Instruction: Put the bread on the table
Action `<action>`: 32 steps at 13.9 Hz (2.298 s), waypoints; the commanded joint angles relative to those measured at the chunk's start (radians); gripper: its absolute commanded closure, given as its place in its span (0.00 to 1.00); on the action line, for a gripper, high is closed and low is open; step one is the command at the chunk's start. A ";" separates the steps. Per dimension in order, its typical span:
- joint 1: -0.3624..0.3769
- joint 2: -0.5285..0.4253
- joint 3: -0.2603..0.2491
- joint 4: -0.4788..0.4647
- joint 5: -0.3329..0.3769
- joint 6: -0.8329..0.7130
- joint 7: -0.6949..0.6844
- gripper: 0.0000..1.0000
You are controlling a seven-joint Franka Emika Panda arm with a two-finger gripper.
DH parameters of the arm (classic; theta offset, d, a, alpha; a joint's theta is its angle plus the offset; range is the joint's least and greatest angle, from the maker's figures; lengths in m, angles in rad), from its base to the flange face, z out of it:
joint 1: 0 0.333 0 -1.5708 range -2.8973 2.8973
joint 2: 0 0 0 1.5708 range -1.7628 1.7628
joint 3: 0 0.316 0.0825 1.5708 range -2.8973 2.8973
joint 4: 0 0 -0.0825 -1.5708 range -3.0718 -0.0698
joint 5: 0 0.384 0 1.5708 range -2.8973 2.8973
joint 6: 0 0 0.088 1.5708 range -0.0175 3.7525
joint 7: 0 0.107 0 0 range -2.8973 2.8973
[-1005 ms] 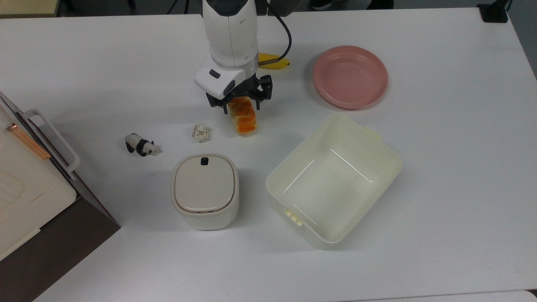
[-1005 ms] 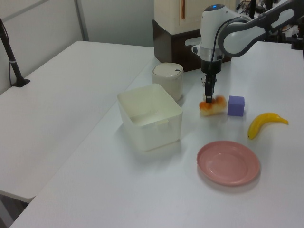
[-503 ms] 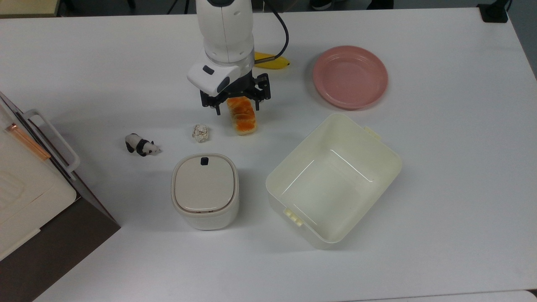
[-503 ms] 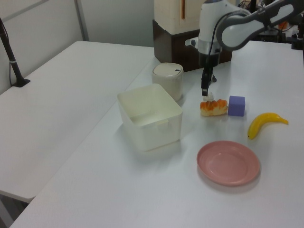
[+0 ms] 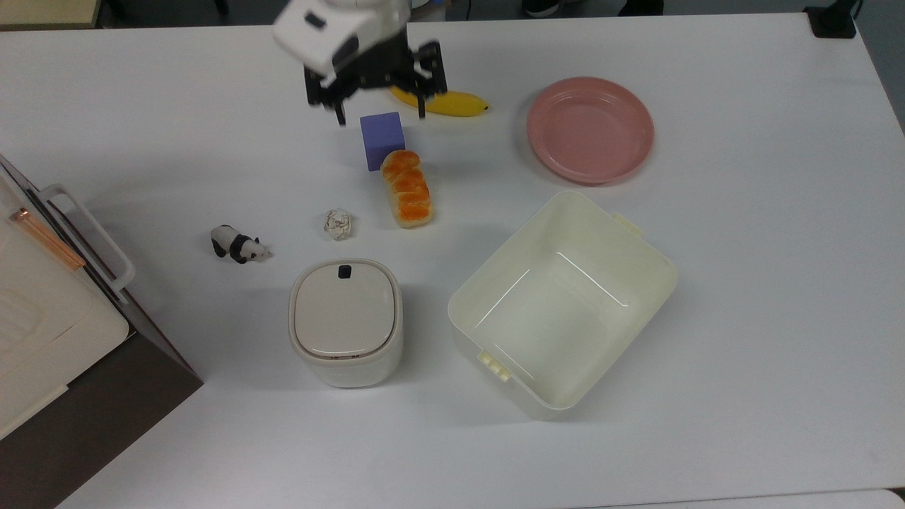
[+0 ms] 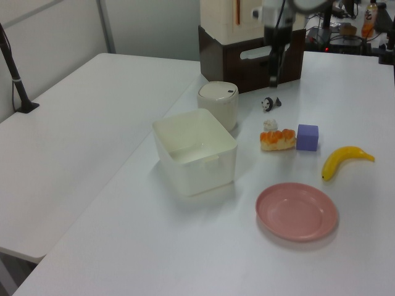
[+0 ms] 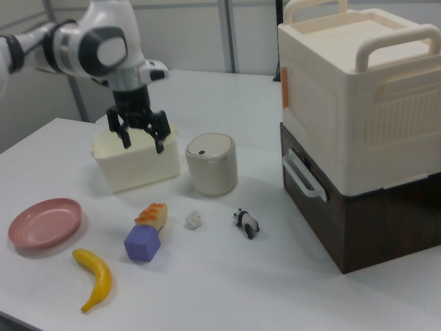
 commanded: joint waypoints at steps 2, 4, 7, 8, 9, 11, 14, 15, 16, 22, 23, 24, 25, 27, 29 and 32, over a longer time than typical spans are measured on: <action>0.002 -0.149 -0.006 -0.013 -0.039 -0.155 0.024 0.00; 0.000 -0.179 -0.006 0.011 -0.044 -0.198 0.083 0.00; 0.003 -0.184 -0.003 0.050 -0.044 -0.281 0.077 0.00; 0.002 -0.183 -0.003 0.050 -0.042 -0.280 0.077 0.00; 0.002 -0.180 -0.003 0.051 -0.042 -0.278 0.075 0.00; 0.003 -0.180 -0.003 0.051 -0.041 -0.278 0.075 0.00; 0.002 -0.169 -0.004 0.054 -0.035 -0.266 0.074 0.00; 0.002 -0.166 -0.004 0.056 -0.035 -0.242 0.074 0.00; 0.002 -0.154 -0.004 0.054 -0.036 -0.199 0.077 0.00; 0.006 -0.072 0.002 0.071 -0.042 -0.185 0.086 0.00; 0.005 -0.060 0.000 0.112 -0.038 -0.186 0.087 0.00; 0.002 -0.048 -0.003 0.135 -0.036 -0.192 0.089 0.00; 0.002 -0.048 -0.004 0.137 -0.036 -0.194 0.089 0.00; 0.000 -0.052 -0.006 0.137 -0.038 -0.195 0.089 0.00; 0.000 -0.052 -0.006 0.137 -0.039 -0.194 0.087 0.00; 0.000 -0.054 -0.006 0.137 -0.044 -0.186 0.087 0.00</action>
